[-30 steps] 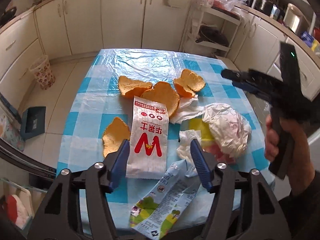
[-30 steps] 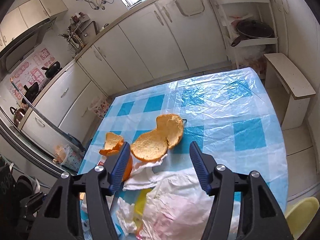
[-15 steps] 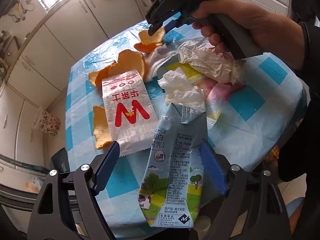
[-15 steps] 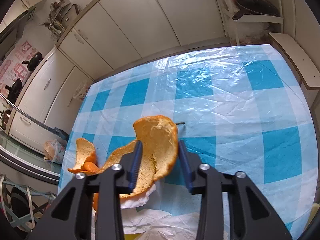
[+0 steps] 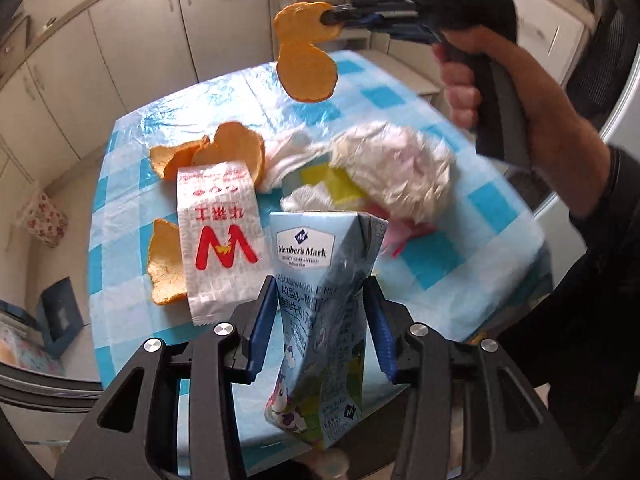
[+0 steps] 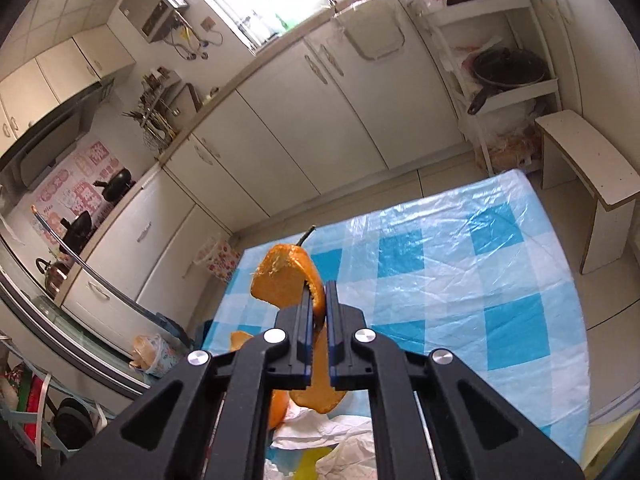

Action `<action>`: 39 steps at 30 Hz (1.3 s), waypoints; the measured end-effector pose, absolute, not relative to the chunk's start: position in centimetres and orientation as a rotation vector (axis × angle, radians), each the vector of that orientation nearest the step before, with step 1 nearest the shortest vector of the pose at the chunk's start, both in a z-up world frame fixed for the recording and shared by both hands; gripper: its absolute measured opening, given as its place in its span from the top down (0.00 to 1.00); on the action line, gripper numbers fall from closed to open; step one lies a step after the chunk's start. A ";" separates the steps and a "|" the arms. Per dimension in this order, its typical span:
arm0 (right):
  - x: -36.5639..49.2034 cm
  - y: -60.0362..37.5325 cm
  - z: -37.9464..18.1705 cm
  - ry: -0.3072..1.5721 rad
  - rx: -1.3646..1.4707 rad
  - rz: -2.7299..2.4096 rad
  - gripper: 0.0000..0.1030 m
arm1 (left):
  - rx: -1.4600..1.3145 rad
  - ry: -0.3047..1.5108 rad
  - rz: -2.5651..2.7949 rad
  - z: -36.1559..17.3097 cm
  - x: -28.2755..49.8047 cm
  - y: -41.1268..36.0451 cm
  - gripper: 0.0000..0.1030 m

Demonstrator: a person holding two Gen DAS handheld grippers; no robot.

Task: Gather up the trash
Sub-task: 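Lift the milk carton with the left gripper while the right gripper grasps an orange peel, then drop the milk carton into the yellow bin with the left gripper while the right gripper releases the peel there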

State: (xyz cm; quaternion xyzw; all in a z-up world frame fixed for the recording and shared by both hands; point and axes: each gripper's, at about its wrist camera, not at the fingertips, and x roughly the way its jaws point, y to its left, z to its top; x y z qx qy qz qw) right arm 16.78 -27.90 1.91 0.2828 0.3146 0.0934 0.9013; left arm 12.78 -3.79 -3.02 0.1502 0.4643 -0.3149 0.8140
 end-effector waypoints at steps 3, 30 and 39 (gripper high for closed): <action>14.7 -28.7 4.2 0.578 0.584 0.196 0.94 | 0.249 0.964 -0.701 -2.0 12.7 -4.1 0.60; -8.1 -47.4 -2.9 0.874 0.509 -0.353 0.82 | 0.071 0.877 -1.062 2.1 5.4 -21.6 0.63; -11.4 -49.0 2.8 0.559 0.562 -0.382 0.57 | 0.176 1.053 -0.960 -6.3 2.5 -34.3 0.59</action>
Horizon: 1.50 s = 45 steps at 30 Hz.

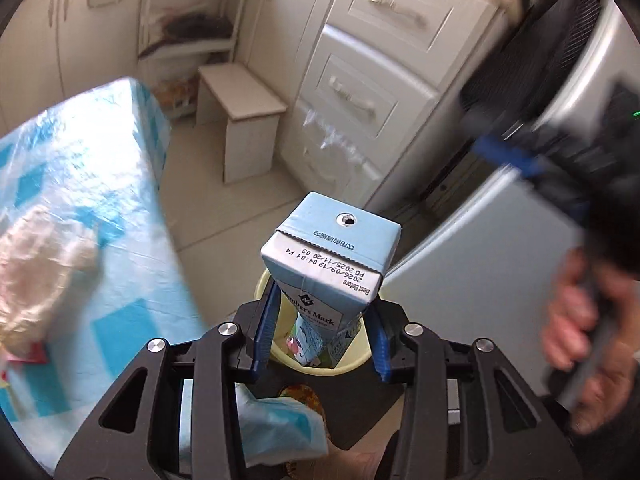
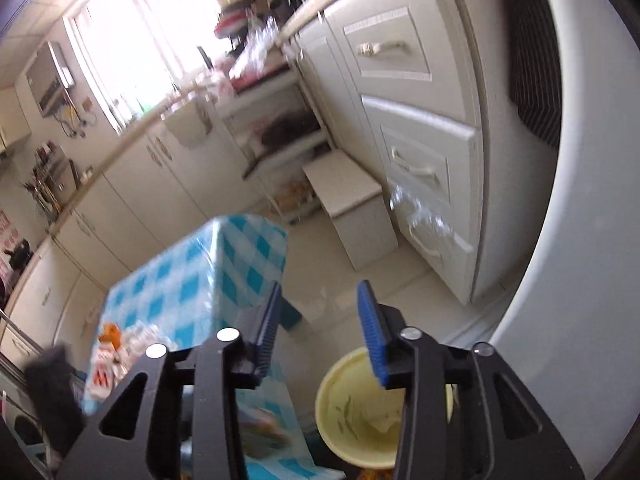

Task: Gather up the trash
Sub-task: 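Drop the milk carton into the yellow bin with the left gripper while the right gripper releases the peel there, then move both open grippers back over the table toward the remaining trash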

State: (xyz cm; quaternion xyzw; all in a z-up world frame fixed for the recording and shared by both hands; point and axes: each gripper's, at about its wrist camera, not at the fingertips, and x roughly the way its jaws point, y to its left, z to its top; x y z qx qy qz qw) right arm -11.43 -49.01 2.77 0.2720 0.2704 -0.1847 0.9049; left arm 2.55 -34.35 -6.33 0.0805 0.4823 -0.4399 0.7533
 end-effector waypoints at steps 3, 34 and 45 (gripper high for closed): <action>-11.6 -48.8 4.4 0.480 0.552 -0.372 0.55 | 0.230 1.145 -0.912 -9.1 2.2 -38.0 0.44; -6.4 -38.2 9.3 0.370 0.397 -0.157 0.28 | 0.135 0.855 -0.313 -1.3 4.0 -14.5 0.08; -5.8 -37.8 9.2 0.389 0.387 -0.150 0.28 | 0.160 0.861 -0.323 -1.8 3.7 -15.2 0.08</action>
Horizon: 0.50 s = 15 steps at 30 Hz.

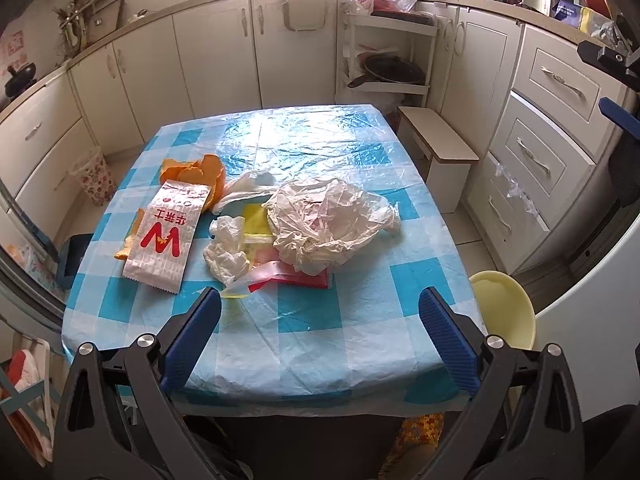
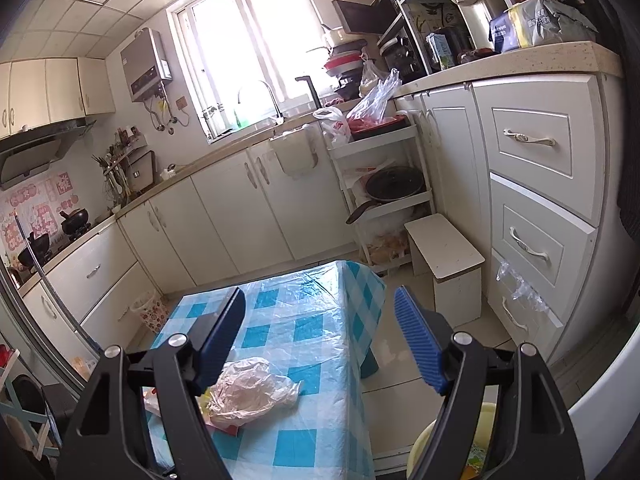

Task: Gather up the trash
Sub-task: 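Move both open grippers back over the table toward the remaining trash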

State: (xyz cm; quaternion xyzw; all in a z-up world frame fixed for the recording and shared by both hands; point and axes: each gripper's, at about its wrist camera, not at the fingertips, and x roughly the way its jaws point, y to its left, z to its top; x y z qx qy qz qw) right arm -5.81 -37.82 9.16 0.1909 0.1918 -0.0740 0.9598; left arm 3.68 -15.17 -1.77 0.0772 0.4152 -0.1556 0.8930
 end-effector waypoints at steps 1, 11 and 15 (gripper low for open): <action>-5.7 -37.7 9.1 0.391 0.386 -0.150 0.28 | 0.156 0.865 -0.321 -1.8 3.8 -15.1 0.08; -5.0 -36.9 8.8 0.411 0.371 -0.141 0.28 | 0.148 0.882 -0.319 -2.1 4.2 -14.6 0.08; -4.8 -36.7 8.7 0.415 0.368 -0.138 0.28 | 0.147 0.886 -0.318 -2.2 4.3 -14.5 0.08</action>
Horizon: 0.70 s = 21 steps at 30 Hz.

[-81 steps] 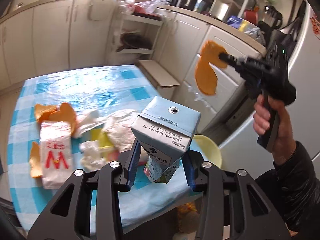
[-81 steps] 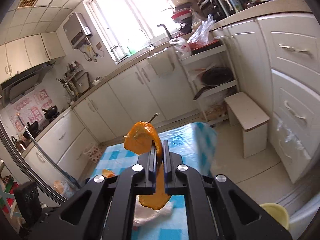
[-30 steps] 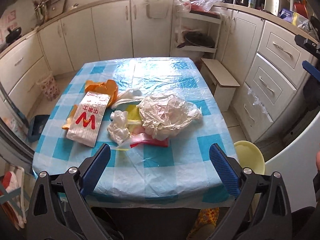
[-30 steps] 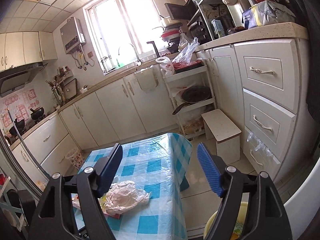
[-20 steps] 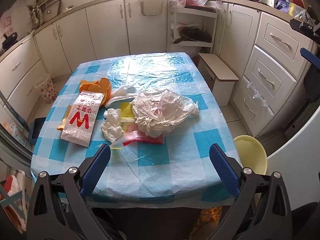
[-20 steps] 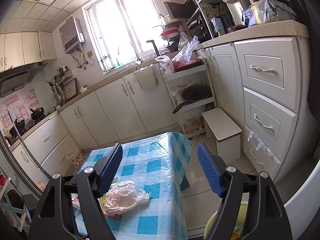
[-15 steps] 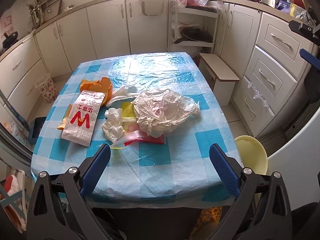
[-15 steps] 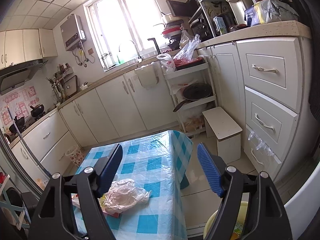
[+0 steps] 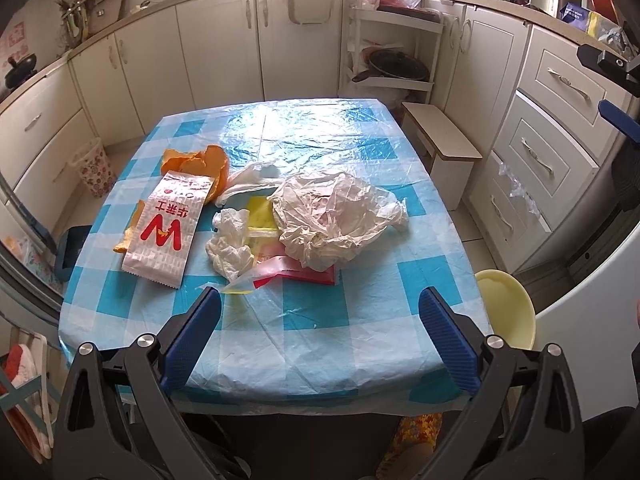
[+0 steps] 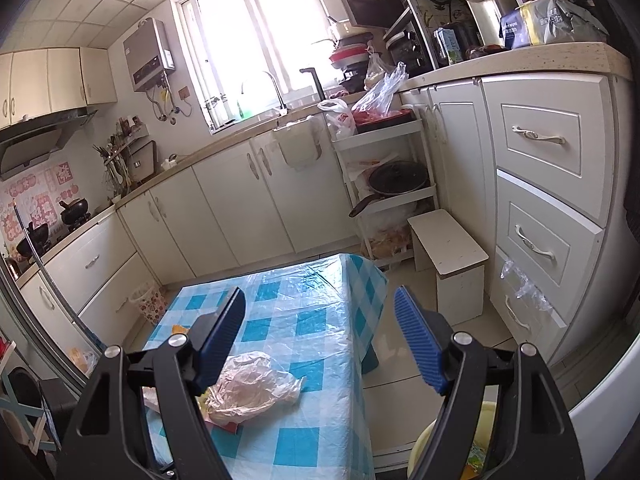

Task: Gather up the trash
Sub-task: 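Move both open grippers back over the table toward the remaining trash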

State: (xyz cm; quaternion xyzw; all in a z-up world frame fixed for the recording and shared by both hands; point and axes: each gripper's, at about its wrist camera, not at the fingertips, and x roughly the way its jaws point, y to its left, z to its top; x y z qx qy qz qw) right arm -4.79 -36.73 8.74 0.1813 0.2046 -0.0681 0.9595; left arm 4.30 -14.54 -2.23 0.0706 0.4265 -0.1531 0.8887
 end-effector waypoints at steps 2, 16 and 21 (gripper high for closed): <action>-4.7 -36.6 8.8 0.415 0.364 -0.136 0.28 | 0.146 0.888 -0.316 -2.3 4.4 -14.5 0.08; -3.3 -35.6 8.6 0.434 0.346 -0.123 0.28 | 0.123 0.908 -0.311 -2.6 5.5 -13.5 0.08; -2.7 -35.1 8.4 0.443 0.338 -0.114 0.28 | 0.111 0.919 -0.309 -2.7 5.9 -13.0 0.08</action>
